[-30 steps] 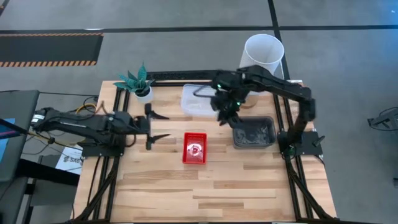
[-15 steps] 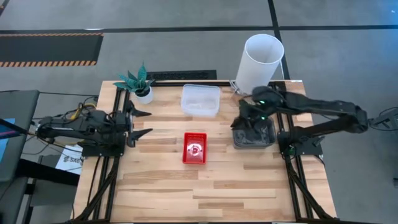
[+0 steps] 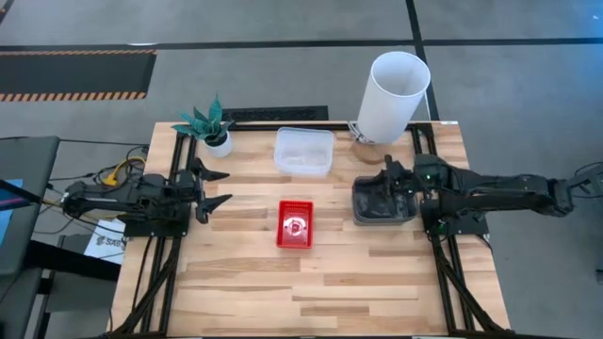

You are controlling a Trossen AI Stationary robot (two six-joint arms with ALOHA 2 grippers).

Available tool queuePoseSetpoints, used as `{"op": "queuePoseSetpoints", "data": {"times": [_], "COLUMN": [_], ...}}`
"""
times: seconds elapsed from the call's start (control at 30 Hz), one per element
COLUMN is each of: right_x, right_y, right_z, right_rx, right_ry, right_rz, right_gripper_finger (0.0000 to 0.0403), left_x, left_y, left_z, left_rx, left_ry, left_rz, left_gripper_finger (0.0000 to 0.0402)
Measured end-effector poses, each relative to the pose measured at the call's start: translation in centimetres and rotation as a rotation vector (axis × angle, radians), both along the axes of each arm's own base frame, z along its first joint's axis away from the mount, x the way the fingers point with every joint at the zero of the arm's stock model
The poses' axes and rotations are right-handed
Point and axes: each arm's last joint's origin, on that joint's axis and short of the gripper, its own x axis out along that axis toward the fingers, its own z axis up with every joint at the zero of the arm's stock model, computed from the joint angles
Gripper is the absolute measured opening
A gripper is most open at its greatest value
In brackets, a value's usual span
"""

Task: Stack baskets by color
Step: Return to home position

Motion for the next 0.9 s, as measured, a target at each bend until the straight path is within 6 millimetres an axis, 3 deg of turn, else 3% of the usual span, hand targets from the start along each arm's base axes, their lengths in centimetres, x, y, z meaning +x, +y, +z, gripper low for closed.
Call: {"op": "queuePoseSetpoints", "data": {"times": [0.17, 0.47, 0.9], "right_x": [-1.7, -4.7, -5.9], "right_y": [0.3, 0.9, 1.2], "right_z": [-2.3, -4.2, -6.1], "right_rx": [0.022, -0.018, -0.067], "right_ry": [-0.031, -0.190, -0.251], "right_rz": [-0.027, -0.027, -0.027], "right_gripper_finger": [0.0074, 0.0075, 0.0075], "left_x": [-0.1, -0.9, -0.1], "left_y": [0.0, 0.0, 0.1], "left_z": [-1.1, -2.0, -4.7], "left_rx": [-0.034, -0.067, -0.105], "left_ry": [0.007, -0.013, 0.007], "left_rz": [-0.003, -0.010, 0.042], "left_gripper_finger": [0.0298, 0.0298, 0.0298]}}
